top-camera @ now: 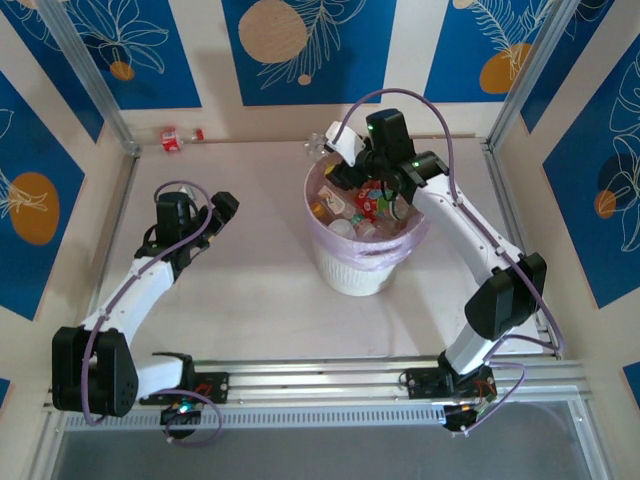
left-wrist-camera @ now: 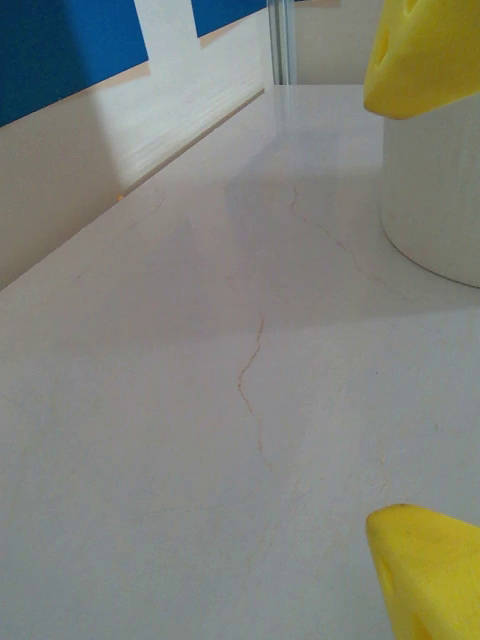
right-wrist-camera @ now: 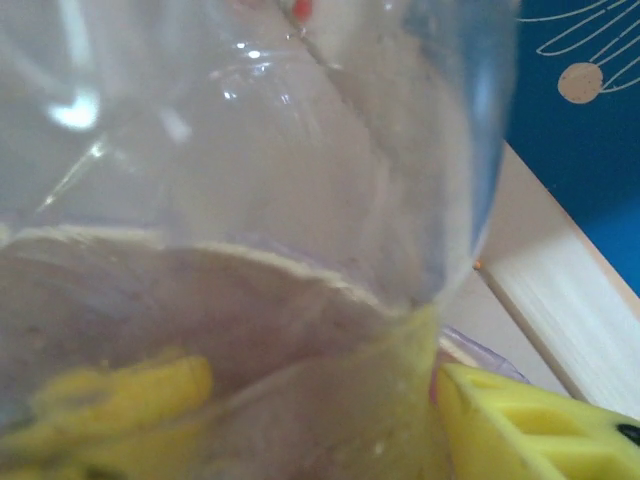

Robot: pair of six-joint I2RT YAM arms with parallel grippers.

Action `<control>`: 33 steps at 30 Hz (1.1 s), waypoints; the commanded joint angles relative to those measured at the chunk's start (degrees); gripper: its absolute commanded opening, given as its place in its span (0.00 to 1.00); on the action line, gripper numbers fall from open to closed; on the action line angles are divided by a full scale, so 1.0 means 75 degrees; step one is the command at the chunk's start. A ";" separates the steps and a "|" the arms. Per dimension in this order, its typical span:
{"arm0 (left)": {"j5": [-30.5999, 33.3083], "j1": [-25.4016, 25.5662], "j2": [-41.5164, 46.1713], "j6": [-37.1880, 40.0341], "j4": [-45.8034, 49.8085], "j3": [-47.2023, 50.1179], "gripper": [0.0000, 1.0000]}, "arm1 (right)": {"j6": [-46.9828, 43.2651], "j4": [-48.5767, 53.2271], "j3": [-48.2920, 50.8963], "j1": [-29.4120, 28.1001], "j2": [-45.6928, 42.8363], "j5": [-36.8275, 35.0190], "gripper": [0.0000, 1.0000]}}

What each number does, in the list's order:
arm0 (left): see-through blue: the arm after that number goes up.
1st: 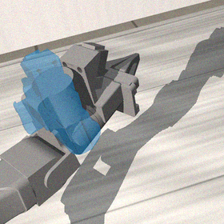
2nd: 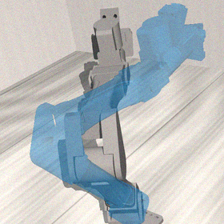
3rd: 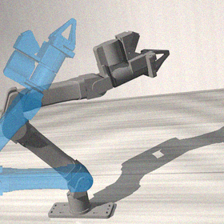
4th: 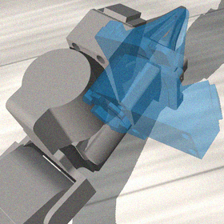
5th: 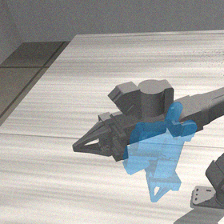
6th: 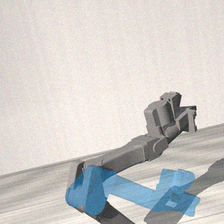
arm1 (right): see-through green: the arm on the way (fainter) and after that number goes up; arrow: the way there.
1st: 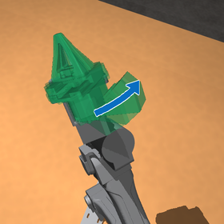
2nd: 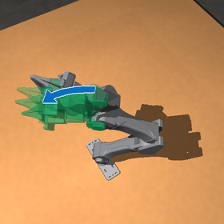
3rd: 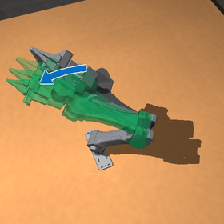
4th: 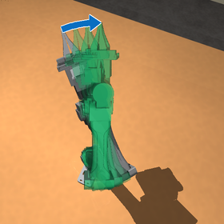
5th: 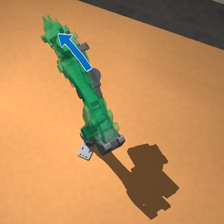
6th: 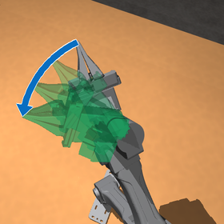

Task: Put the plastic bottles in the bin

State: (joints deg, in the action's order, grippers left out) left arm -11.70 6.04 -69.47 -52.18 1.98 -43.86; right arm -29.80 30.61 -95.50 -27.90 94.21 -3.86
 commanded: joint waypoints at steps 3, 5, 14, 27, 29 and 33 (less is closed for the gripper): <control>0.0036 -0.0126 0.0032 0.0045 0.0052 -0.0054 0.98 | -0.0372 -0.0256 0.0152 -0.0353 -0.0518 -0.0435 0.50; 0.0014 -0.0139 -0.0020 -0.0002 0.0011 -0.0051 0.99 | -0.0548 -0.0088 -0.0033 -0.0477 -0.0697 -0.0628 0.49; -0.0103 -0.0161 -0.0091 -0.0061 -0.0135 0.0019 0.98 | -0.1680 0.0710 -0.0525 -0.0995 -0.1343 -0.1876 0.50; -0.0135 -0.0200 0.0062 -0.0050 -0.0162 0.0151 0.99 | -0.3169 0.1149 -0.0115 -0.1318 -0.1146 -0.3953 0.60; -0.0104 -0.0211 0.0133 0.0014 -0.0090 0.0141 0.99 | -0.3032 0.1204 -0.0029 -0.1385 -0.1230 -0.3801 0.65; -0.0103 -0.0246 0.0181 0.0057 -0.0018 0.0106 0.99 | -0.2911 0.1081 0.0170 -0.1550 -0.1586 -0.3521 0.93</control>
State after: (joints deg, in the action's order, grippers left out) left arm -11.94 5.10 -69.56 -52.21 1.74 -43.38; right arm -51.75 38.79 -95.13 -38.68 85.19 -29.74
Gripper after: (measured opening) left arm 0.988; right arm 0.851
